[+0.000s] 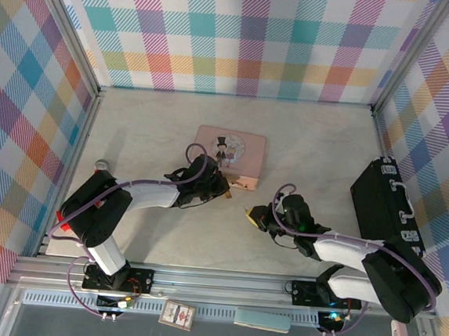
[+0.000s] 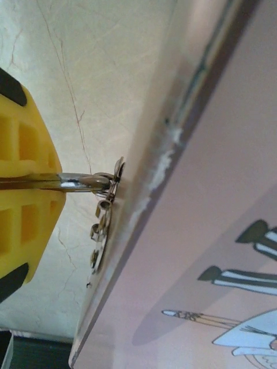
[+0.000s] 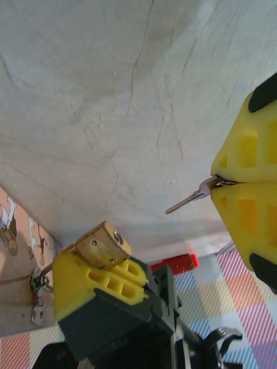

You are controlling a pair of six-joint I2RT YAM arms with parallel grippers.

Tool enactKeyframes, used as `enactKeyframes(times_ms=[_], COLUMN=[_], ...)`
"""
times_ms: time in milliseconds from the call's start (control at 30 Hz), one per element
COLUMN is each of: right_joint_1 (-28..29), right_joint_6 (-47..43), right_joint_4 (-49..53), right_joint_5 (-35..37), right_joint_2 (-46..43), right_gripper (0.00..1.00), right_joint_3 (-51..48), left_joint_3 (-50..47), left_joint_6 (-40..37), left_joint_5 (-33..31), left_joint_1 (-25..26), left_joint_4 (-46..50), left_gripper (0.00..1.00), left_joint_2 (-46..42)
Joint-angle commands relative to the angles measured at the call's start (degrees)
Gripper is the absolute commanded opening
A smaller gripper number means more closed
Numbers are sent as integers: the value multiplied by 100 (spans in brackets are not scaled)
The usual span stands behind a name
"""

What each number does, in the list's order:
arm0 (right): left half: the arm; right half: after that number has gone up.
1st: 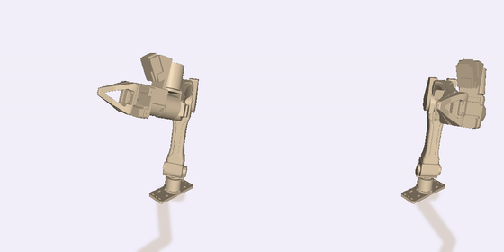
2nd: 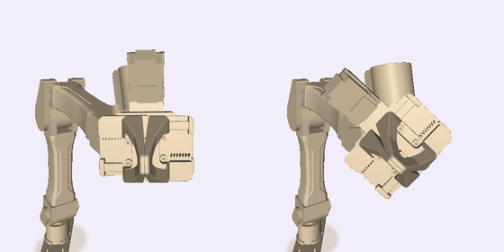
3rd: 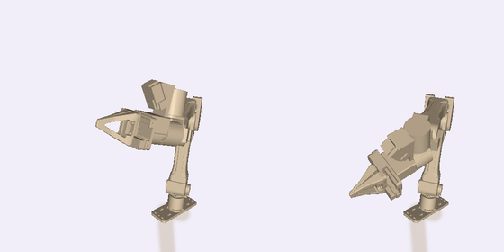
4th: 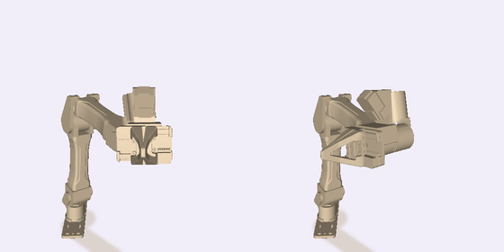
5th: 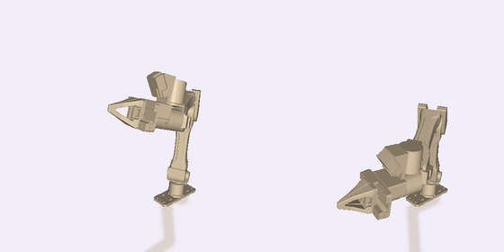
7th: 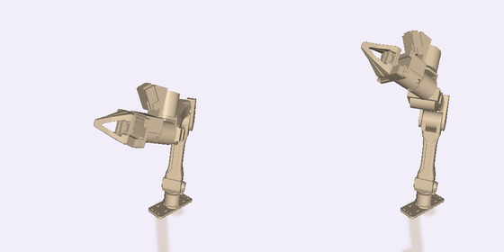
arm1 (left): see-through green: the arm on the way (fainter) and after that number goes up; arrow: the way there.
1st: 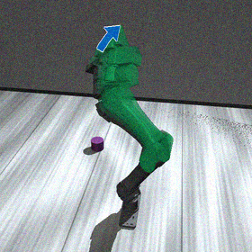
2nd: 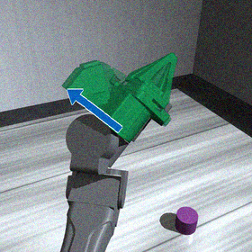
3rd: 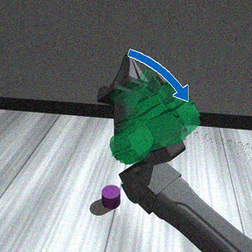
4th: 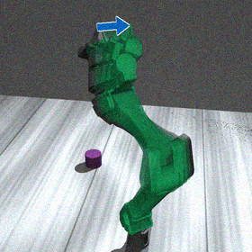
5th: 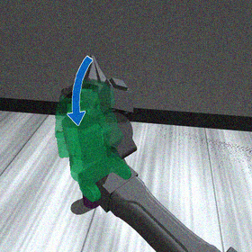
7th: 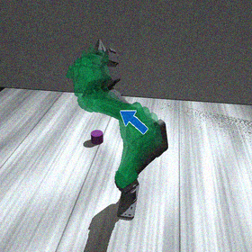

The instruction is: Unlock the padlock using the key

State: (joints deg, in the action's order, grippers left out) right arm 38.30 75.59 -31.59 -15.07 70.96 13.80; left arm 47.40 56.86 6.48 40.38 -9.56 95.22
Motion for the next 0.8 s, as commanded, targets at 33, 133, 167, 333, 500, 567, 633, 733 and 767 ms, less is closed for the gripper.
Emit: enactKeyframes(times_ms=[33,133,167,333,500,567,633,733,767], right_joint_1=[54,74,81,81,77,83,81,81,81], right_joint_6=[528,696,755,973,1068,1127,1230,1396,1433], right_joint_4=[-1046,-1423,-1581,-2057,-2118,-2207,-2273,-2479,-2578], right_joint_5=[-45,-150,-192,-272,-273,-275,-286,-312,-312], right_joint_2=[276,551,658,1028,1082,1133,1212,1418,1504], right_gripper=[0,0,0,0,0,0,0,0,0], right_joint_3=[-63,-31,-35,-94,-95,-106,-106,-119,-128], left_joint_3=[-51,-97,-112,-161,-273,-327,-359,-373,-392], left_joint_6=[409,591,639,760,825,883,916,958,967], left_joint_5=[-37,9,28,64,106,138,152,169,168], left_joint_1=[130,163,179,231,250,250,256,268,274], left_joint_4=[-759,-1031,-1124,-1337,-1569,-1719,-1828,-1923,-1954], left_gripper=[0,0,0,0,0,0,0,0,0], left_joint_2=[13,77,97,95,72,84,102,102,85])
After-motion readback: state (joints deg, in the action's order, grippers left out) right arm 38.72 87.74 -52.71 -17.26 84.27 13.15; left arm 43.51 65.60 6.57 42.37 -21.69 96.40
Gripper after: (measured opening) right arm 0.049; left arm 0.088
